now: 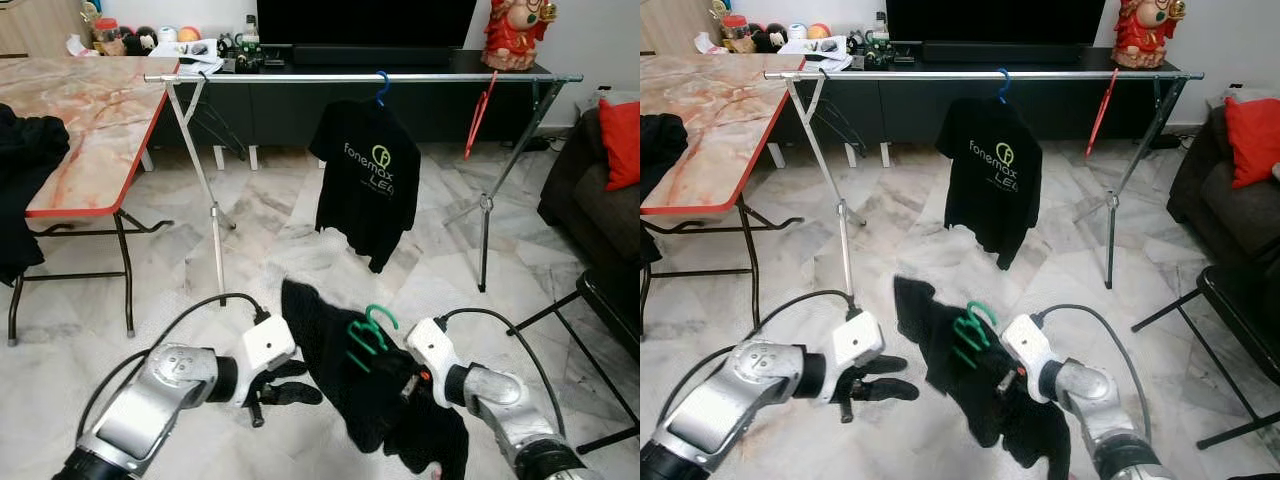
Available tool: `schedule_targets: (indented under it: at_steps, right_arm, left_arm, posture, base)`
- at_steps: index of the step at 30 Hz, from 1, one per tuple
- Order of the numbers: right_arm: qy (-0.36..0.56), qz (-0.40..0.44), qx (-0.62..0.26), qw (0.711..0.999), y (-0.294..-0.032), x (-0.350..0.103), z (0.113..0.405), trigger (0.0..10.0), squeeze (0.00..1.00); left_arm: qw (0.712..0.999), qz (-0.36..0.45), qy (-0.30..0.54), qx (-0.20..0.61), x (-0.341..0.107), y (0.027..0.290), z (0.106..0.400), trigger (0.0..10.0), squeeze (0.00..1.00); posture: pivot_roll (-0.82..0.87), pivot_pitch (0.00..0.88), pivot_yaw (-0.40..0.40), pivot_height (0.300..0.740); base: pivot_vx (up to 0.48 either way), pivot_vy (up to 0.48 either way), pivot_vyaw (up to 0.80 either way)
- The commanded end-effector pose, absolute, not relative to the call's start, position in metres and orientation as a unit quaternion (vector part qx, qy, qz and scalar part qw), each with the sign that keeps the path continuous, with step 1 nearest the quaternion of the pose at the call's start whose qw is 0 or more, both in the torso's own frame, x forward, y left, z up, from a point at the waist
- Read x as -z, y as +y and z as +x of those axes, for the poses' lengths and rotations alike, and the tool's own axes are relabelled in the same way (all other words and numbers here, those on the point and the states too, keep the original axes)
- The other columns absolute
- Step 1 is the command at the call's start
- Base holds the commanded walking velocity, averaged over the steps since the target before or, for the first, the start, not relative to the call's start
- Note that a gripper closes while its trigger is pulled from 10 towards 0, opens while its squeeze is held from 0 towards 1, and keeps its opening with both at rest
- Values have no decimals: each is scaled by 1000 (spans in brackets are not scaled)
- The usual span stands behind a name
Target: Hang hanger
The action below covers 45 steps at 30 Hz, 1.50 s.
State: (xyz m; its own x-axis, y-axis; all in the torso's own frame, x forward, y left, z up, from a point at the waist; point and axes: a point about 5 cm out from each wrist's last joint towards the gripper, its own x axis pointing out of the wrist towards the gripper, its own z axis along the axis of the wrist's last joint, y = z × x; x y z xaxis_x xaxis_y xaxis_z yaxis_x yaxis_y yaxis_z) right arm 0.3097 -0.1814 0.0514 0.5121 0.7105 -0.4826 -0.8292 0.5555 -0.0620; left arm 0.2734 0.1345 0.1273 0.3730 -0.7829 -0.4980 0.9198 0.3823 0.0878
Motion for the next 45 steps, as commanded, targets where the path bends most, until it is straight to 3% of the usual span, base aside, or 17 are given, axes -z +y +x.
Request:
schedule_targets:
  at_steps: [1, 7, 13, 14, 22, 28, 45]
  right_arm:
    - [213, -171, -494, 826, -189, -52, 302, 0, 0]
    - [275, -218, -549, 759, -212, -47, 286, 0, 0]
    - [281, -204, -613, 710, -202, -50, 283, 0, 0]
    - [271, -192, -628, 704, -194, -53, 285, 0, 0]
    - [265, -195, -668, 667, -173, -54, 287, 0, 0]
    - [255, -195, -687, 651, -160, -55, 289, 0, 0]
    - [205, -200, -711, 642, -140, -78, 303, 0, 0]
  left_arm:
    - [808, 181, 193, 526, -128, 141, 271, 10000, 1000]
    - [796, 200, 210, 531, -121, 148, 267, 10000, 1000]
    - [767, 218, 209, 566, -118, 135, 263, 10000, 1000]
    - [762, 225, 200, 573, -120, 132, 264, 10000, 0]
    - [725, 226, 194, 620, -127, 119, 259, 10000, 0]
    - [715, 226, 215, 626, -121, 118, 254, 10000, 0]
    - [721, 230, 228, 613, -119, 122, 255, 10000, 0]
  posture:
    - [86, 85, -43, 740]
    - [81, 79, -45, 740]
    - [93, 75, -54, 740]
    - [96, 75, -54, 740]
    - [126, 72, -73, 740]
    - [124, 63, -61, 740]
    - [123, 61, -44, 740]
  base:
    - [0, 0, 0]
    - [0, 0, 0]
    - [0, 0, 0]
    - [0, 0, 0]
    - [0, 0, 0]
    - [0, 0, 0]
    - [0, 0, 0]
